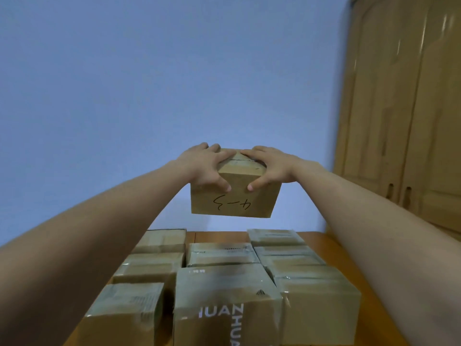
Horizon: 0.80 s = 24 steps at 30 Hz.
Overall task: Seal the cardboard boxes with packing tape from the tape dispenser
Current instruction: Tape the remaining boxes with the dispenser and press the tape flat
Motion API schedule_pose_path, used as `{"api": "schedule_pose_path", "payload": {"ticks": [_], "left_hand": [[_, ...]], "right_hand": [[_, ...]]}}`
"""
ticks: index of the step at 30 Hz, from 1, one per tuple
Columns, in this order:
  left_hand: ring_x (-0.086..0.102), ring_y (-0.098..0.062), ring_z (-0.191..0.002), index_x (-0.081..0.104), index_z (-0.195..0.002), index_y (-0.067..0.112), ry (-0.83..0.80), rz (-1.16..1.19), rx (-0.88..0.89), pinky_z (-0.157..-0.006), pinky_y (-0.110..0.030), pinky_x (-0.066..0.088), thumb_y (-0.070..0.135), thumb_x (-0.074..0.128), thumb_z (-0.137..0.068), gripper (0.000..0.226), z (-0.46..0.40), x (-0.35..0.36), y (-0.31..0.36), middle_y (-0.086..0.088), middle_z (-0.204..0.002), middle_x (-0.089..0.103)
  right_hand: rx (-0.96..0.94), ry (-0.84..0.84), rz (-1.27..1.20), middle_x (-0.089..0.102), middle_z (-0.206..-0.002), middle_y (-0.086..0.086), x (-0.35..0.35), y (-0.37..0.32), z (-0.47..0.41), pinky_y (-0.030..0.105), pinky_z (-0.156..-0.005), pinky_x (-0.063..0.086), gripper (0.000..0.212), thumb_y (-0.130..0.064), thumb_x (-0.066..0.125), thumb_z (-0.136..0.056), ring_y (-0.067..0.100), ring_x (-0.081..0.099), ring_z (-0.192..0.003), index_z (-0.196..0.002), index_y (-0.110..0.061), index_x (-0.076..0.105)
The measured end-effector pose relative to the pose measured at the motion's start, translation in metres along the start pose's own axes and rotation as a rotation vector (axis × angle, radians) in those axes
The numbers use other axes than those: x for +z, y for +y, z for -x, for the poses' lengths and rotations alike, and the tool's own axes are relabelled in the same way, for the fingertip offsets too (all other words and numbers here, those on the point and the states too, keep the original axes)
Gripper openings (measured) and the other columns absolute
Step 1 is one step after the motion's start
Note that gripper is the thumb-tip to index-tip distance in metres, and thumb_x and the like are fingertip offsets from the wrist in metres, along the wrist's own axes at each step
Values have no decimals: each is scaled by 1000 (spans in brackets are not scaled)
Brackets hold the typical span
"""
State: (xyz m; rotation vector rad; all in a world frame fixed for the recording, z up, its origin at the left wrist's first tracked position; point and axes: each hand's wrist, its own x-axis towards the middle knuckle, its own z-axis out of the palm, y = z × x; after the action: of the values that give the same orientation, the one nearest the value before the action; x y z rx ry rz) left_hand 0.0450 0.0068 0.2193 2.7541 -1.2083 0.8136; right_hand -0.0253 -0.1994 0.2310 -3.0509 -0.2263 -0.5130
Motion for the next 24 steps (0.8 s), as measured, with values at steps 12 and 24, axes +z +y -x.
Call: {"api": "schedule_pose_path", "payload": {"ticks": [12,24], "left_hand": [[32,-23,-121,16,-149,38,-24,-21,-5,-101,-35,31,69,65,-68,99,-89,139,-44,1,-135,36],[33,-27,-124,20,-148,34,-254,78,-75,-105,-36,27,66,67,-69,97,-84,278,-61,-3,-136,36]], "right_hand": [[7,44,3,35,-132,-12,120,82,-101,46,-94,44,100,-60,74,-68,13,30,-125,-148,-42,16],[2,-178,-40,30,-142,-9,249,109,-141,45,-102,39,102,-57,77,-68,14,24,-132,-148,-43,16]]}}
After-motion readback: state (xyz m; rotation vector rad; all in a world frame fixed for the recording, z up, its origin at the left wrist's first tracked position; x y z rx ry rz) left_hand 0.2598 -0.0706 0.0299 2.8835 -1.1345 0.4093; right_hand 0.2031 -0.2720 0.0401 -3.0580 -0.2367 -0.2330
